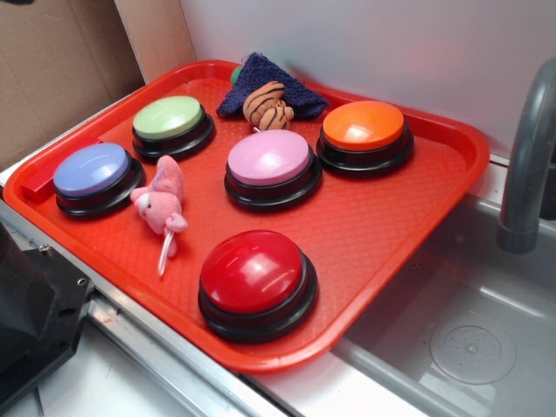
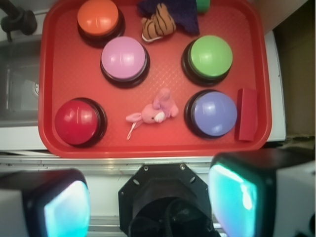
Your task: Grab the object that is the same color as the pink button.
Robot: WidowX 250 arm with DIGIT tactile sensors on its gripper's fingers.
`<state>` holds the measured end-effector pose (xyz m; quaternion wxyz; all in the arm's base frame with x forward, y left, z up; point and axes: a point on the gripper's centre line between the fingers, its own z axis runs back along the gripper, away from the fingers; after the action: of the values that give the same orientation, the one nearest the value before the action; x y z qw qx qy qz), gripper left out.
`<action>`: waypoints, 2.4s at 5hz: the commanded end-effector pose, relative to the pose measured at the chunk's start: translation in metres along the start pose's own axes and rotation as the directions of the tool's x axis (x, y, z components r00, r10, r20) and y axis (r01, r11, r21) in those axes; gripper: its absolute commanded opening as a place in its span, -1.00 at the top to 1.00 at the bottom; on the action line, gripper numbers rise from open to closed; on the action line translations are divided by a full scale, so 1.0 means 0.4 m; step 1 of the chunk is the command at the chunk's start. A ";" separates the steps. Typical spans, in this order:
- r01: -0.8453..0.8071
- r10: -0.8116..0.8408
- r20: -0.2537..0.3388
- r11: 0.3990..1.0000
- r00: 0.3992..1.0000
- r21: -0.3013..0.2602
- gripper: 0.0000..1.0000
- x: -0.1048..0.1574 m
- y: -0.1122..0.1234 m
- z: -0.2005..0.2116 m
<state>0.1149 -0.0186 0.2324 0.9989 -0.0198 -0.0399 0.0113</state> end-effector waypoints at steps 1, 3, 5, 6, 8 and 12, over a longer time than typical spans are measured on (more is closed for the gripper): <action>-0.260 0.261 -0.002 0.962 0.965 -0.080 -1.00 0.051 0.074 -0.078; -0.539 0.541 0.002 0.839 0.841 -0.077 -1.00 0.082 0.087 -0.222; -0.667 0.671 0.039 0.741 0.741 -0.073 -1.00 0.106 0.072 -0.341; -0.705 0.706 -0.005 0.706 0.708 -0.073 -1.00 0.105 0.073 -0.402; -0.753 0.754 0.010 0.657 0.657 -0.031 -1.00 0.101 0.073 -0.494; -0.752 0.752 0.019 0.659 0.659 -0.024 1.00 0.106 0.075 -0.517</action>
<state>0.1651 0.0025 0.0212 0.9056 -0.0345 -0.0202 0.4222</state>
